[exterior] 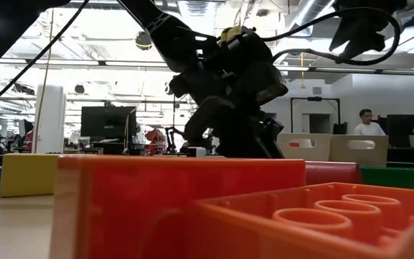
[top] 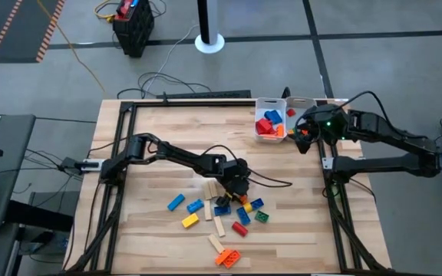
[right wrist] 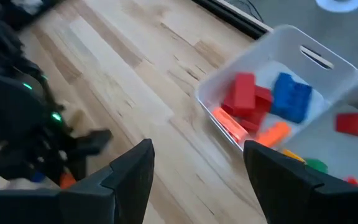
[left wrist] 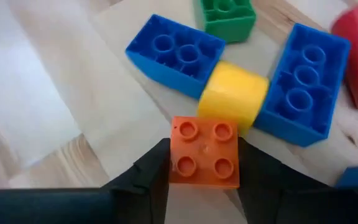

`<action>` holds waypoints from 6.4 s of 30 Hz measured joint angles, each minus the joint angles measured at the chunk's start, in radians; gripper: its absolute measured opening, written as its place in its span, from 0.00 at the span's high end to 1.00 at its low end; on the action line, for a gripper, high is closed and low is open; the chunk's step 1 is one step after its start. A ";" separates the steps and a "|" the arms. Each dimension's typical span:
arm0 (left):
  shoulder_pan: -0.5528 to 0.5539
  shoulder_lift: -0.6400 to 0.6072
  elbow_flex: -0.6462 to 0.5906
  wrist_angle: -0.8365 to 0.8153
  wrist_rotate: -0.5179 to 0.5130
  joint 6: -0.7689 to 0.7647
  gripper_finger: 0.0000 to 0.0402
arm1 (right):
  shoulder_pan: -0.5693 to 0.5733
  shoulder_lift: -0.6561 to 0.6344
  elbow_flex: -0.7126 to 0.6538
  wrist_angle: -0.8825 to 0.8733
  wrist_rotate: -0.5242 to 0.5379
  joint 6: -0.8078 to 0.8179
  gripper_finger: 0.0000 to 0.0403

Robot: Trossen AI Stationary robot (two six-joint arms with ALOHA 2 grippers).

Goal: Sort blocks by size
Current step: Put the small orange game piece into the gray bin, then put the large blue wooden block into the white bin

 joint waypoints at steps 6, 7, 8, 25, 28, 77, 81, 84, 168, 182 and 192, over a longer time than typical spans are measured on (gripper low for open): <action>0.045 -0.035 0.000 -0.017 -0.045 -0.117 0.66 | -0.037 0.001 0.086 -0.157 0.120 0.015 0.32; 0.053 -0.047 0.000 -0.025 -0.050 -0.139 0.66 | -0.047 0.000 0.090 -0.185 0.130 0.028 0.32; 0.063 -0.058 0.000 -0.020 -0.054 -0.165 0.66 | -0.056 0.001 0.090 -0.215 0.133 0.042 0.32; 0.268 -0.246 0.000 0.205 0.149 -0.856 0.66 | 0.085 -0.009 -0.041 0.104 -0.015 -0.392 0.32; 0.269 -0.245 0.000 0.284 0.212 -0.973 0.63 | 0.158 0.024 -0.051 0.221 -0.016 -0.519 0.32; 0.399 -0.244 0.000 0.557 0.474 -1.282 0.47 | 0.238 0.328 -0.050 0.647 0.058 -0.595 0.71; 0.433 -0.244 0.000 0.520 0.477 -1.260 0.39 | 0.214 0.319 -0.050 0.568 0.084 -0.509 0.70; 0.456 -0.244 0.000 0.449 0.472 -1.240 0.38 | 0.188 0.311 -0.049 0.468 0.140 -0.401 0.70; -0.288 -0.652 -0.626 -0.499 -0.388 -1.563 0.41 | -0.079 0.172 -0.050 0.171 0.060 -0.248 0.38; -0.287 -0.653 -0.672 -0.462 -0.477 -1.498 0.59 | -0.077 0.172 -0.050 0.173 0.060 -0.255 0.38; -0.259 -0.656 -0.686 -0.448 -0.461 -1.513 0.73 | -0.077 0.172 -0.050 0.182 0.060 -0.257 0.38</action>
